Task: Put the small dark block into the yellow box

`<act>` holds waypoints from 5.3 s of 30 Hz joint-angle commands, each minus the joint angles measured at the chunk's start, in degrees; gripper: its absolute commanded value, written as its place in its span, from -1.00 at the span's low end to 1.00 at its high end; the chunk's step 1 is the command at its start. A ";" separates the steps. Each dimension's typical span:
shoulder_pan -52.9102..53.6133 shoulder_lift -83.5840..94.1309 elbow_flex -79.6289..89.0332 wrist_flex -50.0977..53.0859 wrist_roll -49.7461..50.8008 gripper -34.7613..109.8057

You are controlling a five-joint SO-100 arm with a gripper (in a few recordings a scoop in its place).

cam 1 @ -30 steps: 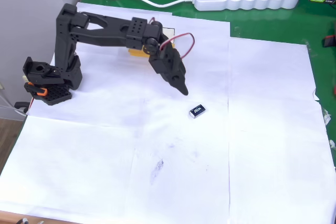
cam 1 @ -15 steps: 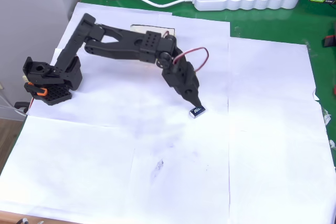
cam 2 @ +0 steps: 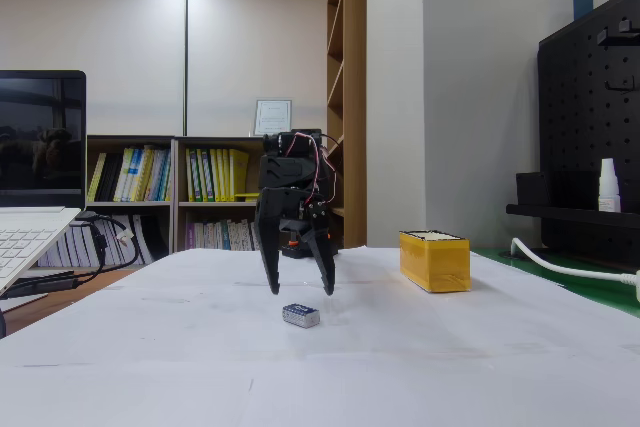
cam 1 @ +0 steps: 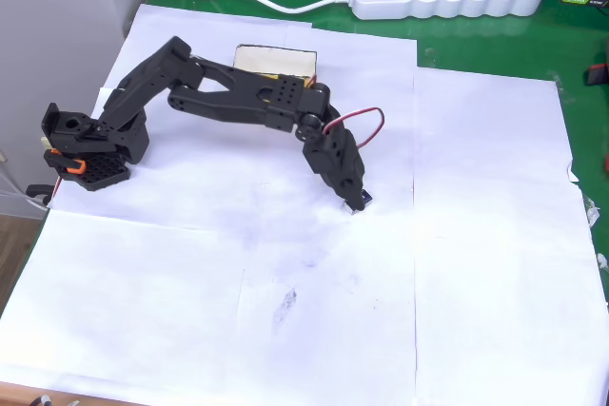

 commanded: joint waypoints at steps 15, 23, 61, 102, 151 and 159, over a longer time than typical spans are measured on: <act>0.26 5.71 9.49 -0.70 -28.92 -0.18; 0.26 6.15 9.23 -0.70 -28.92 -0.28; -0.35 -10.81 3.25 3.08 -15.64 -0.52; -44.47 -49.39 -7.03 33.31 33.75 -0.52; -36.30 -62.58 -41.22 14.68 31.38 -0.21; -24.70 -82.62 -58.71 9.14 28.56 -0.21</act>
